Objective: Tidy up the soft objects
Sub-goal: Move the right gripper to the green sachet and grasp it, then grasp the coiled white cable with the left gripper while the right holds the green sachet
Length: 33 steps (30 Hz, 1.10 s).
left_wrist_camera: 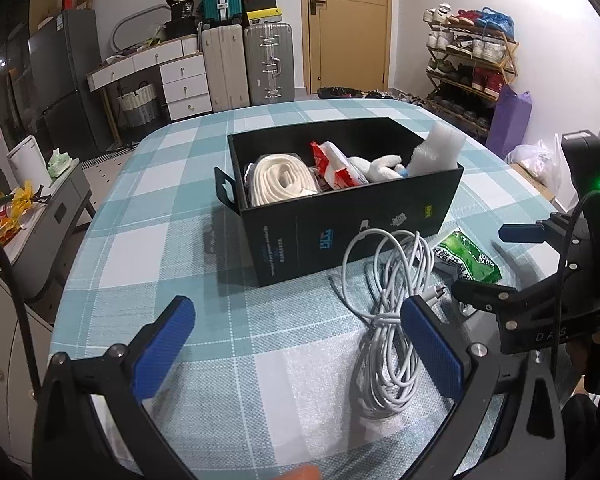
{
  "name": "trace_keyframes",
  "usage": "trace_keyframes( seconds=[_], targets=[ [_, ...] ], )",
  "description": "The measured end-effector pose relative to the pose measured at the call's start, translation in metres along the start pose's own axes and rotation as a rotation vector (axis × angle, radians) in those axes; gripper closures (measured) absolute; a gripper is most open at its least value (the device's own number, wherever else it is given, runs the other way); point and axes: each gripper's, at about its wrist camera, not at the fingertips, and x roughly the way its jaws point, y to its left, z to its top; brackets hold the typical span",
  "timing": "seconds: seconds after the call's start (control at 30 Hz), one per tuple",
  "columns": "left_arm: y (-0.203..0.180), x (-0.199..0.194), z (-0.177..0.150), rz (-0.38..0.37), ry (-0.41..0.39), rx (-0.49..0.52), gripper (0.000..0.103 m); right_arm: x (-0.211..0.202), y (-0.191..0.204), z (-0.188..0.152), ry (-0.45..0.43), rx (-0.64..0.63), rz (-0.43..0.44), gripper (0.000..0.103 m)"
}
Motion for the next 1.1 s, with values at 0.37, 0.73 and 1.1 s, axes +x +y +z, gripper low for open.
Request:
trace_keyframes(
  seconds=[0.37, 0.73, 1.1],
  targets=[
    [-0.011, 0.0, -0.003, 0.01, 0.003, 0.045, 0.0, 0.007, 0.003, -0.002, 0.002, 0.009, -0.002, 0.001],
    [-0.013, 0.0, -0.004, 0.01, 0.007, 0.05, 0.0, 0.003, 0.009, -0.002, -0.027, -0.022, 0.015, 0.035],
    [-0.015, 0.004, -0.006, 0.004, 0.015, 0.049, 0.0, -0.003, 0.012, -0.001, -0.041, -0.044, 0.018, 0.054]
  ],
)
